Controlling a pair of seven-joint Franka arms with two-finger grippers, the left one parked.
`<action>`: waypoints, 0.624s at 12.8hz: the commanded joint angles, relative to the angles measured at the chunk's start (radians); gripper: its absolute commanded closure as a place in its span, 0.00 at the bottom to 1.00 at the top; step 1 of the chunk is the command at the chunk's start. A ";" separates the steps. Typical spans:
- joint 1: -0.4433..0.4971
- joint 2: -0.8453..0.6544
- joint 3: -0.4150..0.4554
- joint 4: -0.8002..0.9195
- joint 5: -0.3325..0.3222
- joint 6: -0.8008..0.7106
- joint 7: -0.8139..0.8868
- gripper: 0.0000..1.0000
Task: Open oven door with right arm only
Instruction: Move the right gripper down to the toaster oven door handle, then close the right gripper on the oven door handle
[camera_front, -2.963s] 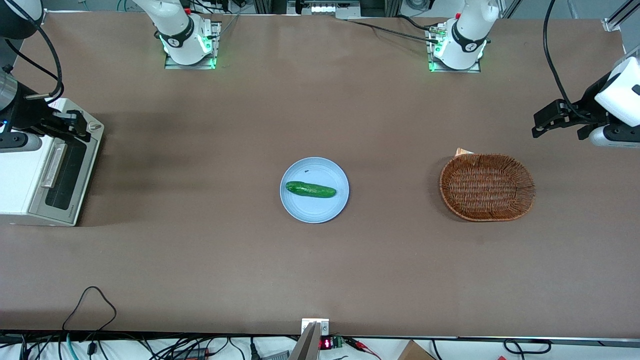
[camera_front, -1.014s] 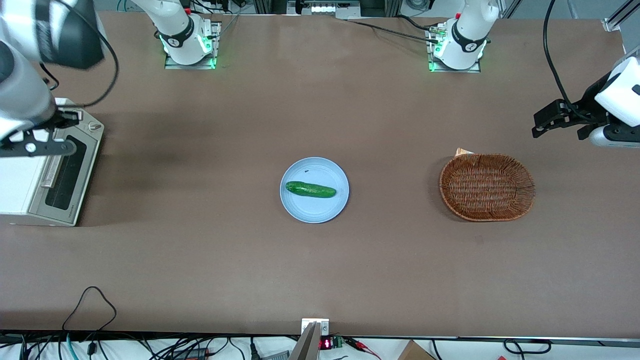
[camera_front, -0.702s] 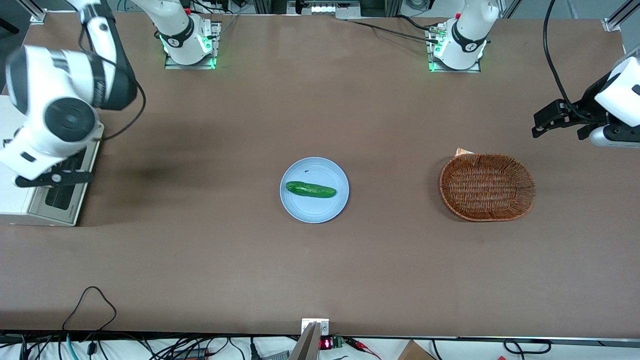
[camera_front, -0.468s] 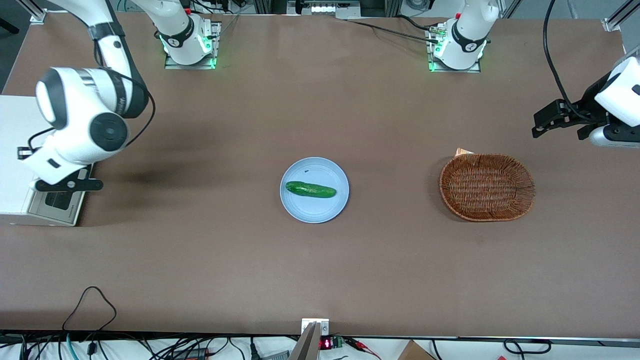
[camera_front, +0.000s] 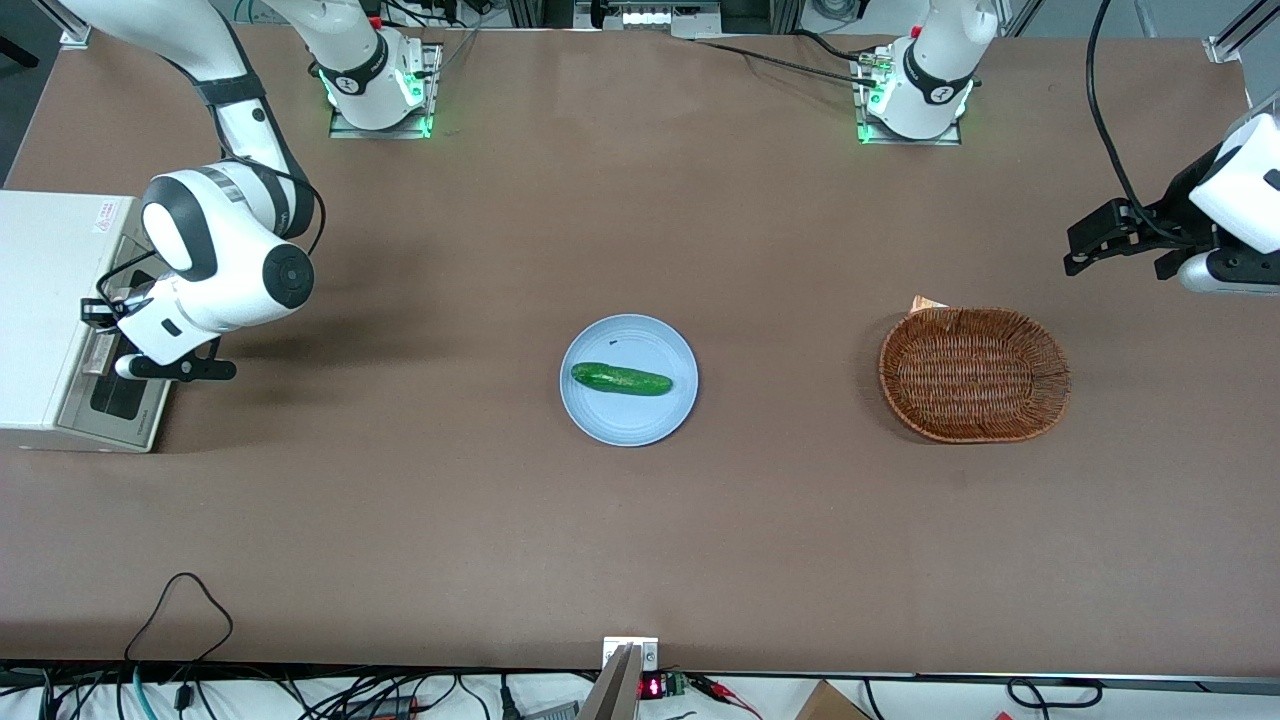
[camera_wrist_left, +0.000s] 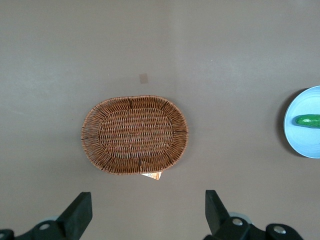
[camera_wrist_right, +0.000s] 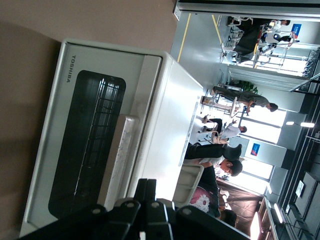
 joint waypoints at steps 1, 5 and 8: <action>-0.041 -0.010 0.002 -0.033 -0.038 0.051 0.058 0.99; -0.067 0.025 0.002 -0.033 -0.059 0.072 0.118 0.99; -0.089 0.041 0.002 -0.039 -0.092 0.074 0.131 0.98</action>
